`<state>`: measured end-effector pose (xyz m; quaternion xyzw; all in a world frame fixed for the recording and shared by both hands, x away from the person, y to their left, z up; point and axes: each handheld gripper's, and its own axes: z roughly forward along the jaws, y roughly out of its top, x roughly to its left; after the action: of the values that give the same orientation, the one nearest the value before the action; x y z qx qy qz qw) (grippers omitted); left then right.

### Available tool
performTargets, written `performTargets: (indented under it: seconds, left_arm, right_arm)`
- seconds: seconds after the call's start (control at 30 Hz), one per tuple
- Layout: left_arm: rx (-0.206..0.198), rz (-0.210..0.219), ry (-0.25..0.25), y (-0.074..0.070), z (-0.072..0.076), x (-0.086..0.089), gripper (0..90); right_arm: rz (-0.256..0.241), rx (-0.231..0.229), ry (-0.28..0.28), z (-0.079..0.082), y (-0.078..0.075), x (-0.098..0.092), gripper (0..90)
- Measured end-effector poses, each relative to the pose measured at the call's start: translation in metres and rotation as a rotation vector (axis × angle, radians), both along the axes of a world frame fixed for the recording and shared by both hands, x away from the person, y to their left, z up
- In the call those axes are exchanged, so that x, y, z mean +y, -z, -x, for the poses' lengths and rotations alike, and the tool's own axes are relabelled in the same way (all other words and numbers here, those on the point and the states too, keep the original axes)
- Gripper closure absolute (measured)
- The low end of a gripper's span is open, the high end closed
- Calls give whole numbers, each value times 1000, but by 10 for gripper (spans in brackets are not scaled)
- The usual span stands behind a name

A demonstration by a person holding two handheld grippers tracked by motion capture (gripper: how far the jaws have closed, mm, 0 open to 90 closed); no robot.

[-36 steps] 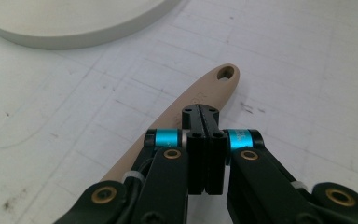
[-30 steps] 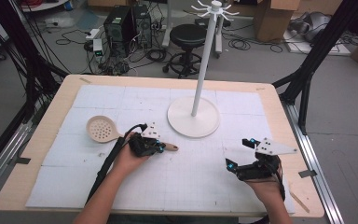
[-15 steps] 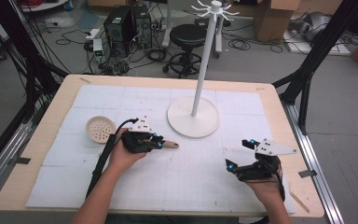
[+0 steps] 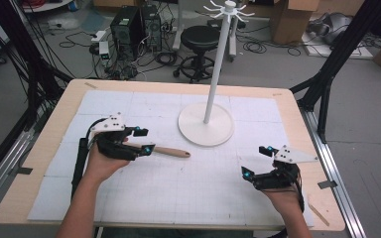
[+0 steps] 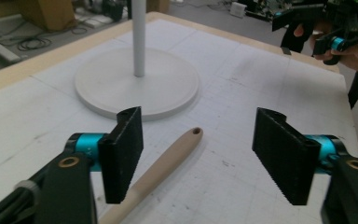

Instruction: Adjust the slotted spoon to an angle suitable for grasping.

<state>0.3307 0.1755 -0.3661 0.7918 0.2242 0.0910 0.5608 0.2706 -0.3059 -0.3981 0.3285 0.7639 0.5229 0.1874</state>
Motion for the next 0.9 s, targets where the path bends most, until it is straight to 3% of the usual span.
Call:
performTargets:
  seconds: [0.03,0.17,0.23,0.4,0.5,0.9]
  left_arm:
    - [-15,20,-11,-1,2,9,299]
    - [-28,22,-25,-3,3,21,177]
    - [-45,33,-32,-5,5,33,151]
    - [-80,47,-16,-8,9,44,107]
    - [-99,50,-3,-10,10,46,80]
    - [-91,66,11,-6,8,47,68]
  right_arm:
    - [0,-5,-3,-1,0,0,2]
    - [-4,-2,-4,-3,0,2,2]
    - [-6,0,-8,-4,0,3,2]
    - [-12,-3,-10,-6,0,3,2]
    - [-12,-3,-8,-6,0,2,2]
    - [-19,4,-6,-6,1,1,2]
